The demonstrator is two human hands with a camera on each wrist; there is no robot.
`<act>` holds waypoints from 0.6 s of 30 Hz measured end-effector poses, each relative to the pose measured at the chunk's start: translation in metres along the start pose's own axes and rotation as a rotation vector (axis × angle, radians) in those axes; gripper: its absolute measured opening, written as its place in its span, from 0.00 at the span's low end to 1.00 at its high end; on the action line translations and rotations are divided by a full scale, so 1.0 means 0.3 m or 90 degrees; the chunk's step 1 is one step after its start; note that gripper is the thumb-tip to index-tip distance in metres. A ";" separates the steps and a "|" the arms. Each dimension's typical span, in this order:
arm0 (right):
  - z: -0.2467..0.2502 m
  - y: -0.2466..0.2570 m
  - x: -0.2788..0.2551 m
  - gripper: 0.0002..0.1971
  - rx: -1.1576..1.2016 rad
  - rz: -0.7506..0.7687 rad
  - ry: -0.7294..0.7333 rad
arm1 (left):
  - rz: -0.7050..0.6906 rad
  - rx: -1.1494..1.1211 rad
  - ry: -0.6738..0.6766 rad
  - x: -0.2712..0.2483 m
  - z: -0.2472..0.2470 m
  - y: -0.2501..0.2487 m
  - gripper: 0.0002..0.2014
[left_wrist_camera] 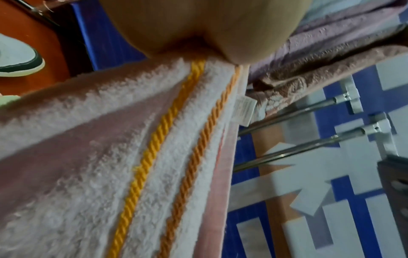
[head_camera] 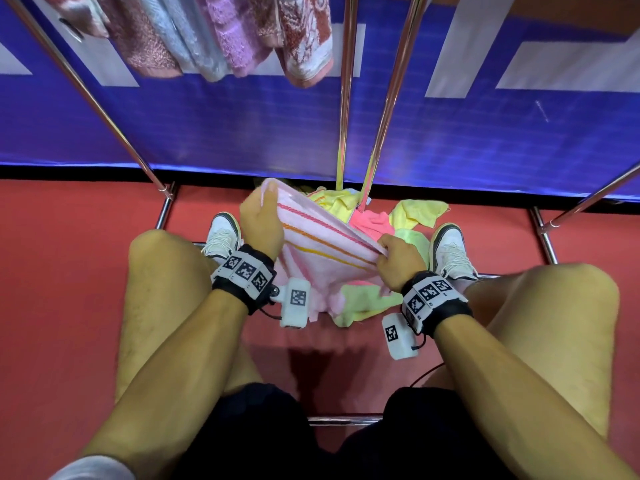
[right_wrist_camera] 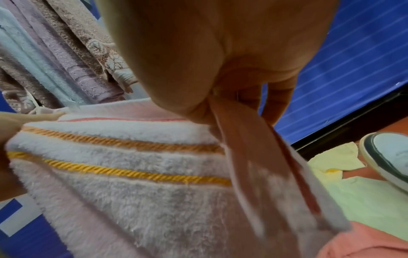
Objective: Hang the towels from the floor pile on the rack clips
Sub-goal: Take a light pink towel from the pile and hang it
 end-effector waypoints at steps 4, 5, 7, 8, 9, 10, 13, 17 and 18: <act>0.021 -0.040 0.015 0.06 -0.028 -0.017 -0.004 | 0.087 0.004 -0.103 0.075 0.069 0.069 0.16; 0.030 -0.048 0.021 0.06 -0.011 -0.019 -0.018 | 0.115 -0.001 -0.107 0.084 0.073 0.088 0.17; 0.053 -0.050 0.033 0.07 0.048 -0.016 -0.067 | 0.130 0.021 -0.110 0.086 0.077 0.101 0.20; 0.064 -0.051 0.037 0.06 0.089 -0.024 -0.088 | 0.130 0.031 -0.110 0.082 0.079 0.103 0.21; 0.072 -0.056 0.037 0.05 0.134 -0.045 -0.099 | 0.135 0.035 -0.119 0.076 0.084 0.107 0.21; 0.076 -0.062 0.035 0.05 0.174 -0.072 -0.101 | 0.152 0.034 -0.129 0.068 0.089 0.117 0.21; 0.067 -0.059 0.016 0.10 0.261 -0.127 -0.053 | 0.178 0.033 -0.121 0.049 0.090 0.154 0.12; 0.079 -0.016 -0.003 0.11 0.405 -0.153 -0.038 | 0.166 0.047 -0.035 0.004 0.027 0.153 0.07; 0.086 -0.010 -0.001 0.11 0.448 -0.163 -0.051 | 0.159 0.057 -0.007 -0.009 0.004 0.153 0.08</act>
Point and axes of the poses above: each hand's wrist, its own x-axis towards the middle knuckle, its own z-axis out of the back of the hand, y = z × x, the point moved 9 cm from there along x, towards the middle knuckle, and after that the axes turned 11 degrees about -y, right-handed, at the moved point
